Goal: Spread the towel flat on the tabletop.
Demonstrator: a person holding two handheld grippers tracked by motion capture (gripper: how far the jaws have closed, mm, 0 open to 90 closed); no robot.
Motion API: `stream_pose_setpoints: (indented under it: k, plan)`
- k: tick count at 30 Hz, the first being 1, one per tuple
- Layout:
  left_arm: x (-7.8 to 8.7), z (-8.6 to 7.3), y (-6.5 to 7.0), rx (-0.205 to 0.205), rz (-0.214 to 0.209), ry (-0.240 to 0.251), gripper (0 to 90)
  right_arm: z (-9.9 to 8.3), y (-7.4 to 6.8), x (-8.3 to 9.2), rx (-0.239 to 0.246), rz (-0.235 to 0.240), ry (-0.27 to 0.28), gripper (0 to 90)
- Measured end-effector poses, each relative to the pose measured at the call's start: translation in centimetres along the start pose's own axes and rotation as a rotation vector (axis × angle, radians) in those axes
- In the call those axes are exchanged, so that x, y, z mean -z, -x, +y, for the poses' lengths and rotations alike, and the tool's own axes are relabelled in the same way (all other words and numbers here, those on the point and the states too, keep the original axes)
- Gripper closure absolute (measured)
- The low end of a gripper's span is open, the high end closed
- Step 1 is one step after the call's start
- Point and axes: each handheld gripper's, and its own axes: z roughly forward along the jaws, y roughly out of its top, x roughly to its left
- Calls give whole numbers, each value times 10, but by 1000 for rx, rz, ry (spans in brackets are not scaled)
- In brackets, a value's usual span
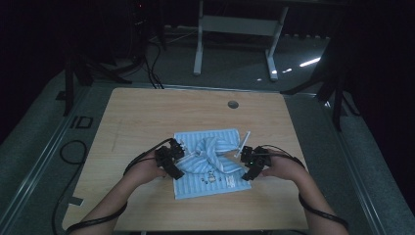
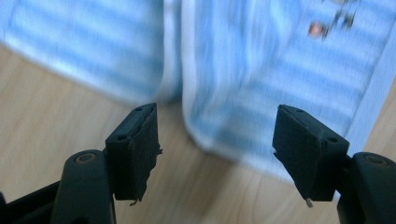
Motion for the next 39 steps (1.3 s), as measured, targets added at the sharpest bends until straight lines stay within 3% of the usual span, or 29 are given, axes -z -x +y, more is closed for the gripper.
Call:
stream_pose_setpoints:
  k: [1,2,6,8,14,16,17,18,20,21,22,23,24,26,28,32,34,39]
  plan:
    - [-1,5,0,-7,-2,2,311,0,0,0,0,0,0,449]
    - [-4,14,-1,-17,-2,10,311,12,-5,0,28,-1,18,451]
    - [-9,26,-3,-19,-5,24,309,28,-10,0,58,-13,50,454]
    - [-13,36,-6,-22,-25,30,309,37,-14,0,75,-16,61,464]
    - [-19,56,-11,-5,-44,109,331,54,-23,-7,118,-20,81,510]
    - [-20,62,-9,-21,-38,140,334,58,-26,-9,124,-23,83,537]
    - [-20,65,-8,-31,-32,157,356,59,-27,-11,122,-18,81,544]
    - [-21,67,-8,-35,-33,159,429,62,-27,-14,142,-38,80,641]
    - [-22,72,-7,-24,-45,174,479,62,-27,-15,139,-49,71,679]
    - [-22,74,-6,-34,-44,169,547,63,-27,-16,146,-55,74,750]
    - [-23,75,-4,-40,-42,169,703,63,-28,-15,149,-59,72,850]
    - [-23,76,-2,-51,-49,164,703,63,-28,-15,149,-59,72,850]
    - [-23,77,0,-56,-39,162,821,61,-27,-14,160,-86,79,887]
    - [-19,77,2,-55,-30,155,840,59,-28,-11,133,-84,67,889]
    - [-13,75,3,-47,-13,147,851,56,-24,-7,173,-91,101,891]
    - [4,68,-1,-35,19,151,856,41,-19,11,103,-123,112,891]
    - [18,60,-6,-17,42,154,857,34,-15,19,89,-138,127,891]
    - [38,48,-10,8,52,165,857,21,-8,37,53,-159,158,891]
